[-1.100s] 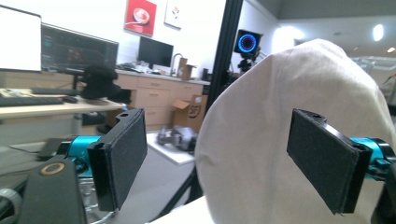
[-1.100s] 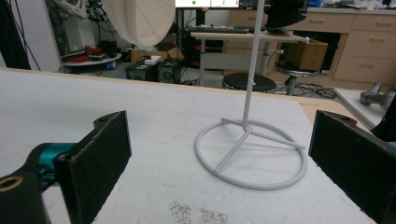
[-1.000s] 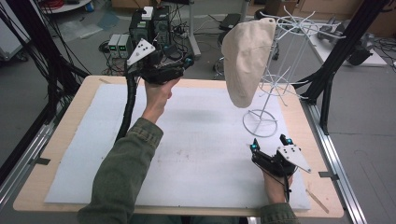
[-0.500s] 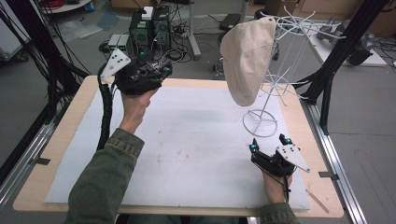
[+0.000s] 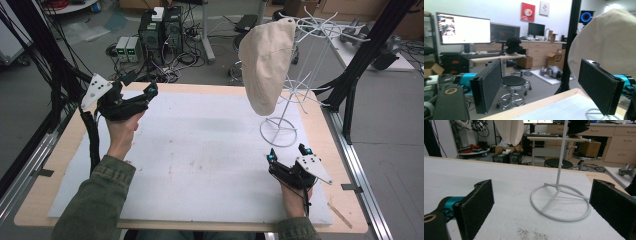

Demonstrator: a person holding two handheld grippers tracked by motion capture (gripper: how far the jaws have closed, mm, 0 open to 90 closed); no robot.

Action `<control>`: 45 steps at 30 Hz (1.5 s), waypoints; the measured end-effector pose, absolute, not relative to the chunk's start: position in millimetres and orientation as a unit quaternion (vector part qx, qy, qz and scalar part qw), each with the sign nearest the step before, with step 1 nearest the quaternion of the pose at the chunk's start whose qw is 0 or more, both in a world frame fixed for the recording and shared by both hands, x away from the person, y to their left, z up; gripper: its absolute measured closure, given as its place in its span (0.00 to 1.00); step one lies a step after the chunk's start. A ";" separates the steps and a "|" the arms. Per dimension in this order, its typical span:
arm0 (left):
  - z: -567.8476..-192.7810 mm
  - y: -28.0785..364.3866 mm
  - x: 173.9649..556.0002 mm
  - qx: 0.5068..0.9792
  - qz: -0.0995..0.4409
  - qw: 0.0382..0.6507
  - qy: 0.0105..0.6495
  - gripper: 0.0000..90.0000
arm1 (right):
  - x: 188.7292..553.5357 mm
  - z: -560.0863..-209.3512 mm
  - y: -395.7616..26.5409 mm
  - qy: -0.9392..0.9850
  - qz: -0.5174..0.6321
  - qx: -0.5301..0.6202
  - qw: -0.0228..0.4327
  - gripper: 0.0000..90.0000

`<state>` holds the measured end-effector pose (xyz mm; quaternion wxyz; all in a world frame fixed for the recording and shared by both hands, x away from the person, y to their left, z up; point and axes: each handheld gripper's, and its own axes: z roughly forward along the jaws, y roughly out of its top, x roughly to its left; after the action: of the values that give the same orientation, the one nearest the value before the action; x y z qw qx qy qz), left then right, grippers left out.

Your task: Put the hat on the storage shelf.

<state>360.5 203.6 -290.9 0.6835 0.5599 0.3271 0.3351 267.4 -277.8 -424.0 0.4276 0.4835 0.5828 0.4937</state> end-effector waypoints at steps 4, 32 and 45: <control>-303.2 215.9 355.4 0.550 0.344 0.679 0.343 0.21 | 267.6 -424.0 -277.4 0.584 0.493 0.483 0.427 0.05; -384.2 288.5 316.0 0.524 0.370 0.628 0.441 0.22 | 267.6 -424.1 -275.8 0.586 0.493 0.483 0.426 0.05; -409.7 304.1 292.0 0.534 0.395 0.581 0.471 0.22 | 267.9 -424.2 -274.7 0.585 0.494 0.484 0.423 0.05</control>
<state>292.0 304.1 -409.7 0.5806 0.5338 0.4707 0.3955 267.9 -274.7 -424.2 0.4233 0.4840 0.5855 0.4937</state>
